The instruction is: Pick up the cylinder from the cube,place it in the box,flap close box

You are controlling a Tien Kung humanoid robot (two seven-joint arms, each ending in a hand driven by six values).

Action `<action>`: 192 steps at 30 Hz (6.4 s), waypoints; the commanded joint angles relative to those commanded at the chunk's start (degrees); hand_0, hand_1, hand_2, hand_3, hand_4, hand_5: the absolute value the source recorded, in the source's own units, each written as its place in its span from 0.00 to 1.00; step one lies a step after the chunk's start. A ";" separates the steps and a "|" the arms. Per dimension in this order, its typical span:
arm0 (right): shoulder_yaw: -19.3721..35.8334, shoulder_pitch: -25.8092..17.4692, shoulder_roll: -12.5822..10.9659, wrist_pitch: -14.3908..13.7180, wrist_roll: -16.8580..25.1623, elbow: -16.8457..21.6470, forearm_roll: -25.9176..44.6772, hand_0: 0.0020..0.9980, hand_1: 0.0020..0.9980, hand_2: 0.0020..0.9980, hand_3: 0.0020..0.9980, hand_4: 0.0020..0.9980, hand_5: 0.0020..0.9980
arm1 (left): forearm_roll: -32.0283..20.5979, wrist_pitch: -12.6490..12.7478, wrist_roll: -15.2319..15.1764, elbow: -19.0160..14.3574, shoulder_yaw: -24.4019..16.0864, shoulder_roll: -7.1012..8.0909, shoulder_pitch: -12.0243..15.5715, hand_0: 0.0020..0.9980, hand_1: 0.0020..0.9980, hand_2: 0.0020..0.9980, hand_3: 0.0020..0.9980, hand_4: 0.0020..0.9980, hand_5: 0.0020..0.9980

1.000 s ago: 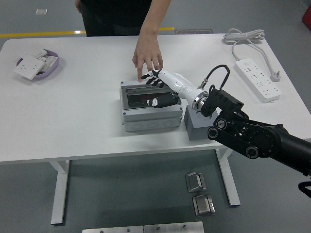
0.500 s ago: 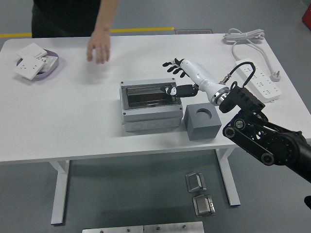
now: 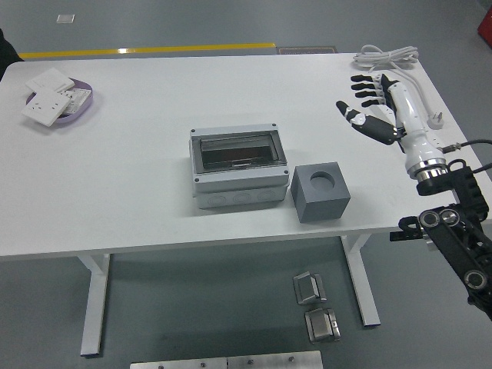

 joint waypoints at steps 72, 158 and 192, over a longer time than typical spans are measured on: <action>21.56 -5.99 2.79 0.43 2.64 -0.77 10.02 0.72 0.67 0.67 0.65 0.86 0.42 | 0.37 -0.23 -0.67 0.00 -1.14 0.95 -0.98 0.58 0.62 0.57 0.61 0.65 0.29; 8.17 -3.15 4.05 4.07 4.39 -0.26 13.60 0.77 0.72 0.74 0.70 0.72 0.16 | -0.27 0.10 0.00 0.00 -0.86 0.73 -0.25 0.58 0.62 0.57 0.61 0.65 0.29; 8.93 -3.16 3.86 3.66 3.45 -0.35 13.14 0.77 0.73 0.74 0.71 0.75 0.18 | -0.12 0.10 0.02 0.00 -0.86 1.50 -0.58 0.58 0.62 0.57 0.61 0.65 0.28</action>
